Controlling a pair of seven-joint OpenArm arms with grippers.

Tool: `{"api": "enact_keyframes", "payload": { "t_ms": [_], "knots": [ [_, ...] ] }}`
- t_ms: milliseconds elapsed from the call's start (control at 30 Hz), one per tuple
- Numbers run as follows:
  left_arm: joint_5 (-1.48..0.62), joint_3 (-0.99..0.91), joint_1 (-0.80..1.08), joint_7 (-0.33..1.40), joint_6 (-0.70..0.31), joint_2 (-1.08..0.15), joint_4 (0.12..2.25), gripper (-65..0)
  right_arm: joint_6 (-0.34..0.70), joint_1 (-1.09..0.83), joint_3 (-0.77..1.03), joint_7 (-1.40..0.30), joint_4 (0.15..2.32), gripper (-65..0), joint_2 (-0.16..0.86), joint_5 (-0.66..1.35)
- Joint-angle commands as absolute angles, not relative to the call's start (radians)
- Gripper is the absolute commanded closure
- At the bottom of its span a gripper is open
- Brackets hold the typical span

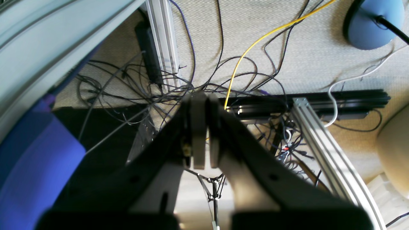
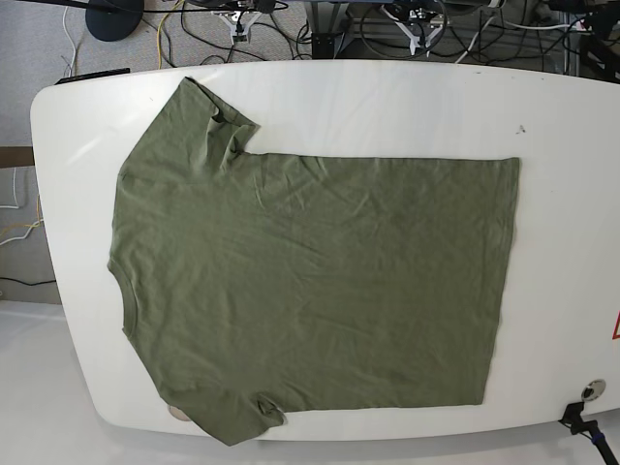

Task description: Fold the T-shirt properly

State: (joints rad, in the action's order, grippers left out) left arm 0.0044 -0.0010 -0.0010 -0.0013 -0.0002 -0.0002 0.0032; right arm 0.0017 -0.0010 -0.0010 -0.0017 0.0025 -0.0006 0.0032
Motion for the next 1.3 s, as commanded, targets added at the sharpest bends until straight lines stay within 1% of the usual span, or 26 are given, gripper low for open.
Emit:
{"api": "enact_keyframes", "payload": {
  "t_ms": [0,400,433,567,967,1067,1100,1133,1233,1267],
  "knots": [
    [-0.007,-0.009,0.002,0.012,0.001,0.001,0.016,0.0,0.015,-0.01,-0.002,0.011,0.008,-0.9,-0.002,0.006],
    [-0.018,-0.01,0.016,-0.005,-0.001,0.001,0.025,0.0,0.014,-0.022,-0.003,0.022,0.012,-0.8,-0.003,0.006],
    [-0.005,-0.016,0.03,-0.025,-0.002,-0.001,0.035,-1.2,0.024,-0.013,-0.004,0.022,0.038,-0.6,-0.01,0.012],
    [-0.005,-0.018,0.031,-0.036,-0.002,-0.004,0.044,-1.2,0.022,-0.03,-0.004,0.018,0.094,-0.6,-0.01,0.013],
    [-0.005,-0.018,0.044,-0.036,-0.002,-0.004,0.048,-1.4,0.021,-0.038,-0.002,0.021,0.096,-0.8,-0.008,0.013],
    [-0.005,-0.018,0.058,-0.036,-0.002,-0.004,0.048,-1.5,0.019,-0.064,-0.002,0.018,0.133,-0.8,-0.008,0.013],
    [-0.005,-0.018,0.065,-0.038,-0.002,-0.004,0.053,-2.6,0.019,-0.081,-0.002,0.018,0.157,-0.8,-0.008,0.013],
    [-0.005,-0.018,0.07,-0.038,-0.002,-0.004,0.076,-5.7,0.018,-0.099,-0.002,0.018,0.183,-0.9,-0.008,0.013],
    [-0.005,-0.018,0.13,-0.035,-0.002,-0.005,0.176,-19.7,0.018,-0.159,-0.002,0.018,0.275,-1.0,-0.007,0.013],
    [-0.005,-0.018,0.15,-0.035,-0.002,-0.007,0.203,-23.8,0.018,-0.18,-0.002,0.018,0.308,-2.3,-0.005,0.013]
  ]
}}
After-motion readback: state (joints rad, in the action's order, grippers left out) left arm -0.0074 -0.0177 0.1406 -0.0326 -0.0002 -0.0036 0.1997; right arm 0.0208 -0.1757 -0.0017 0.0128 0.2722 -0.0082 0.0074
